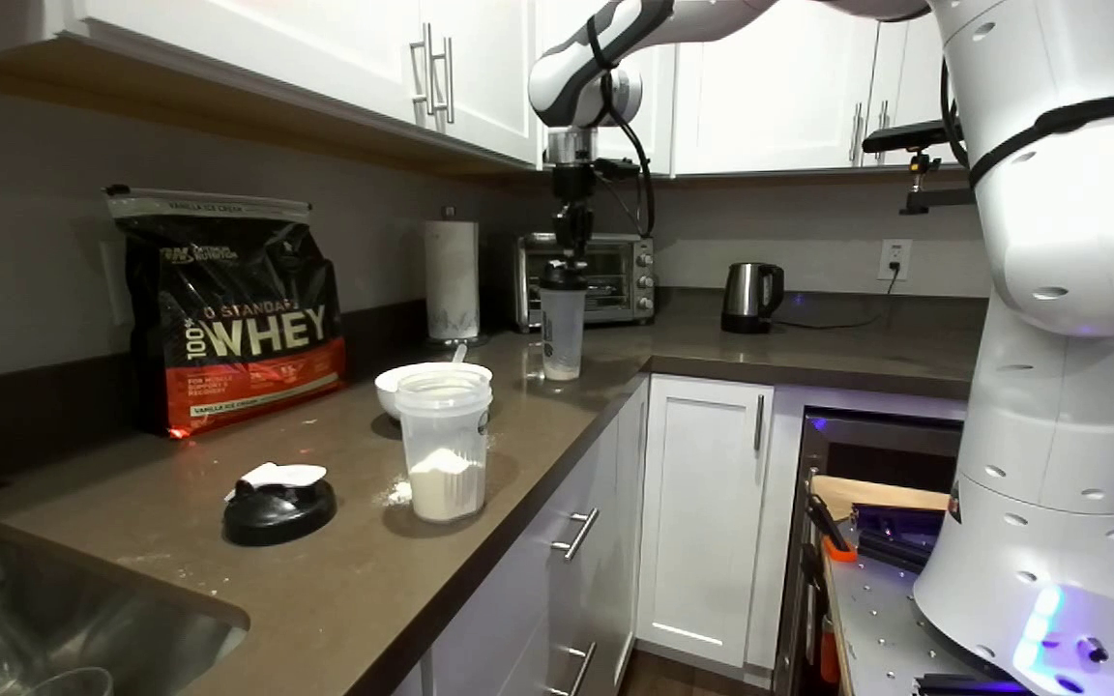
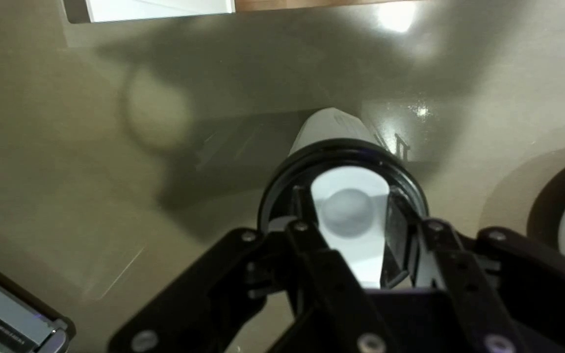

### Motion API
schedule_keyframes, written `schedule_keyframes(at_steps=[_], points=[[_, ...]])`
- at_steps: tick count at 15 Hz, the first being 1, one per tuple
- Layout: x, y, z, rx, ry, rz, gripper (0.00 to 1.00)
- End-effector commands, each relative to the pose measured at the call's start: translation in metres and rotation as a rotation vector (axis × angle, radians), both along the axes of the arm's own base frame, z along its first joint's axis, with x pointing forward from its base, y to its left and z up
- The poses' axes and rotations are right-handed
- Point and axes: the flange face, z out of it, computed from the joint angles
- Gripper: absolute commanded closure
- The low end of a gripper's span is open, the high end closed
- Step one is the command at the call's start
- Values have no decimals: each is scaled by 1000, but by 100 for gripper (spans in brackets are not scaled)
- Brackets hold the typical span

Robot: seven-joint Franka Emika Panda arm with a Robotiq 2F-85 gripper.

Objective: Remove the black lid from the bottle on the right

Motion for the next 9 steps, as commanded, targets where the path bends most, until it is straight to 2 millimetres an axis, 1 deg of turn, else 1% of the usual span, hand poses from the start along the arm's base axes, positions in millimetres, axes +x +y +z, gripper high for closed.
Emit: schedule_keyframes(at_steps=[1, 9], points=[[-3, -6, 4, 14, -2, 19, 87], [-7, -7, 12, 5, -1, 18, 88]])
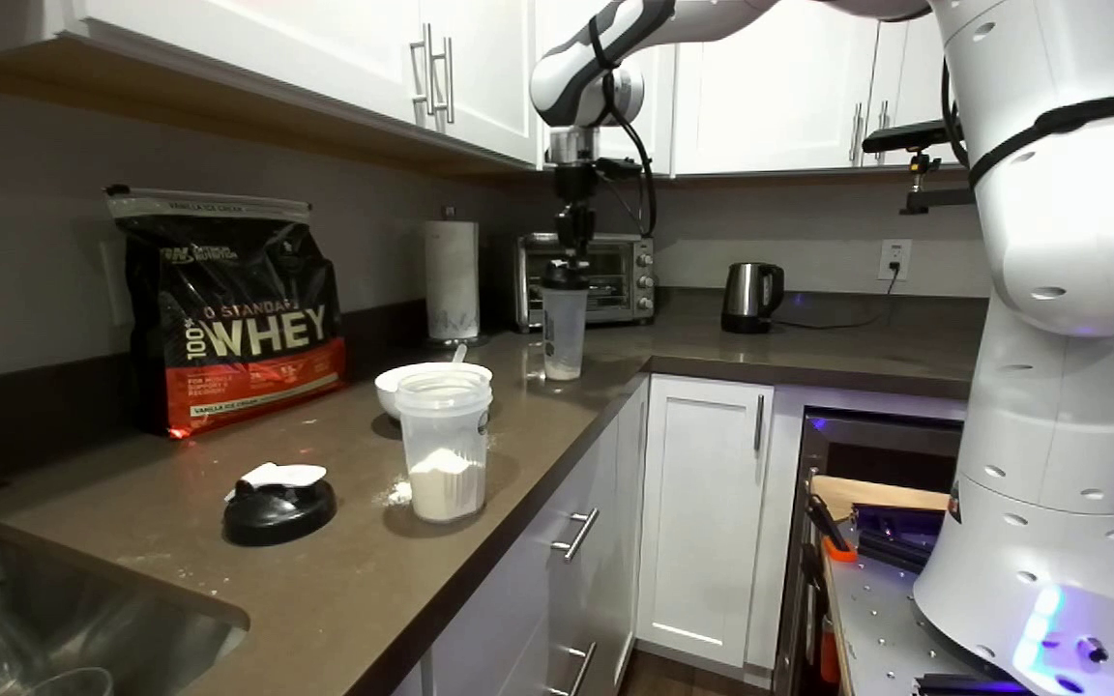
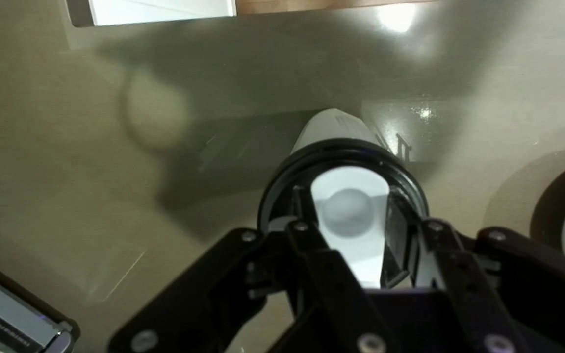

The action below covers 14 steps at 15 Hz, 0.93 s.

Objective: Remove the black lid from the bottle on the right

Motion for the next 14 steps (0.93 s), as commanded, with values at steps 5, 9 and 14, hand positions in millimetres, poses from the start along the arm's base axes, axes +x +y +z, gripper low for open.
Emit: schedule_keyframes(at_steps=[5, 9, 14], points=[[-5, -2, 17, 6, -12, 26, 88], [-1, -1, 23, 4, -19, 32, 88], [2, 1, 40, -5, -47, 48, 88]])
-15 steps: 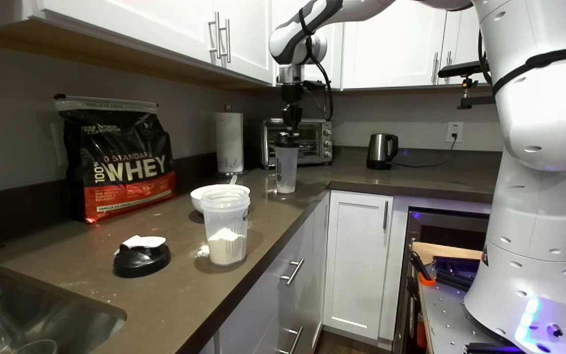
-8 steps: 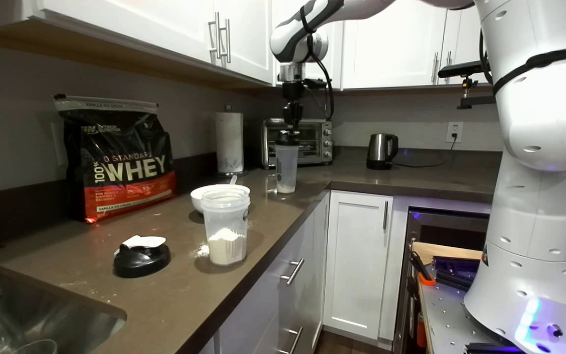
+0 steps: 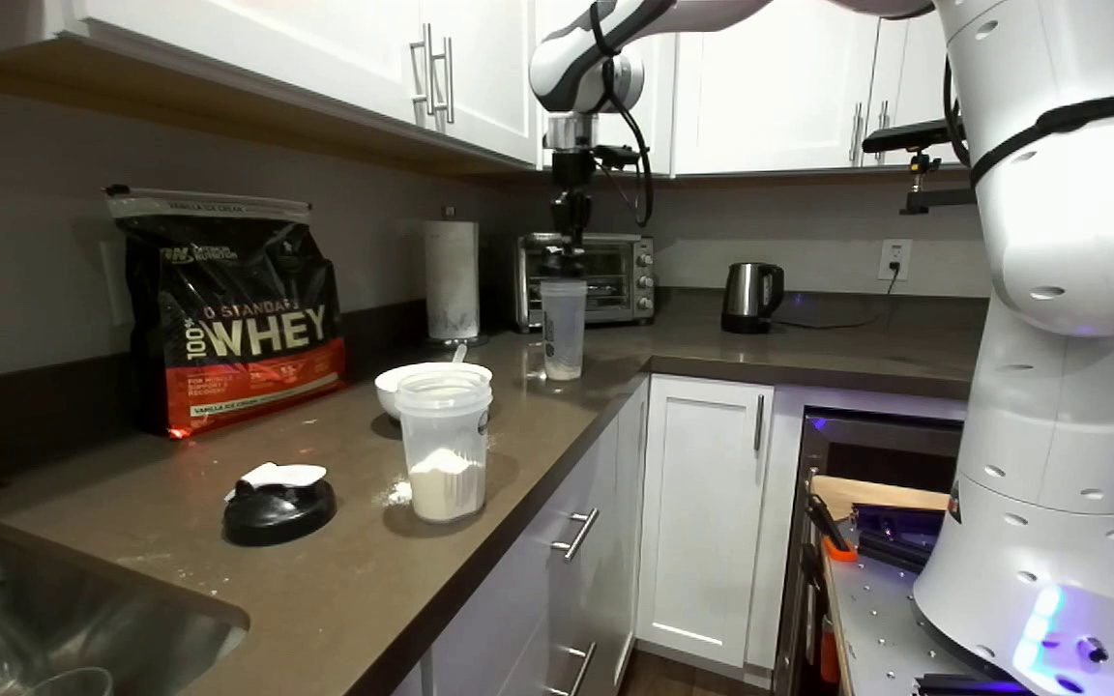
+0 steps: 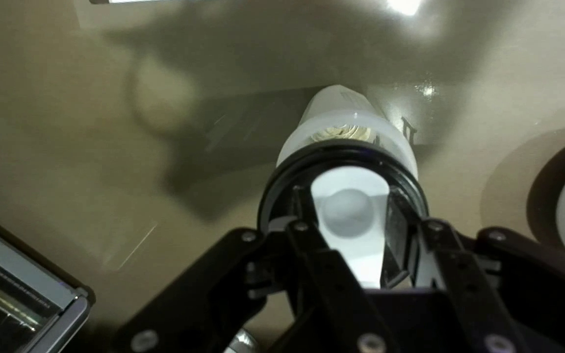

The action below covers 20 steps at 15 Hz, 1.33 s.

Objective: Remove the black lid from the bottle on the right

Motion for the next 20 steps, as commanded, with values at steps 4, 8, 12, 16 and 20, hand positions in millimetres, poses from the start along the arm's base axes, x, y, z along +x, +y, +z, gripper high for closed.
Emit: schedule_keyframes(at_steps=[4, 8, 12, 16, 20], points=[[-5, 7, 27, 15, -28, 64, 88], [-11, 20, 39, 23, -47, 104, 88], [-18, 36, 46, 30, -61, 145, 88], [-24, 57, 41, 43, -56, 185, 88], [-25, 82, 28, 60, -37, 219, 88]])
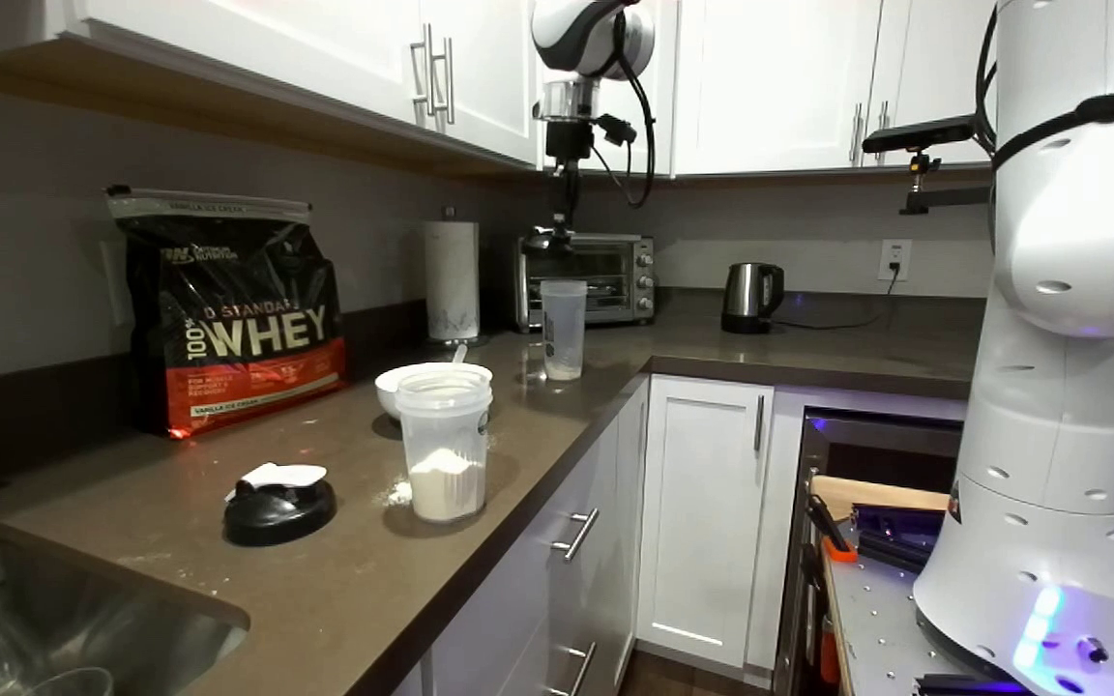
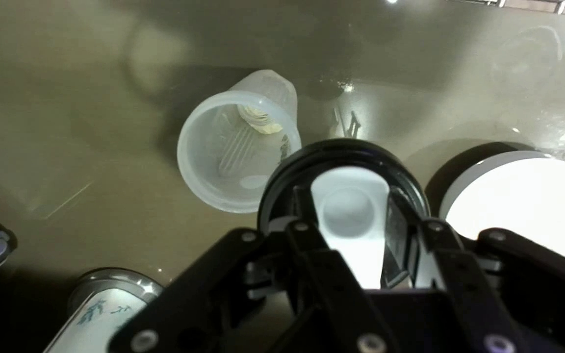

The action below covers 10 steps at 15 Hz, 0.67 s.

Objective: Remove the black lid from the bottle on the right

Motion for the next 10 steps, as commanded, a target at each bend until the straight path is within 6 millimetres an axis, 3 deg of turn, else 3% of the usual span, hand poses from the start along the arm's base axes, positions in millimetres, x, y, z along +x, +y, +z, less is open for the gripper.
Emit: schedule_keyframes(at_steps=[1, 10], points=[[-8, 23, -9, 23, -1, 54, 88], [13, 64, -52, 13, -41, 105, 88]])
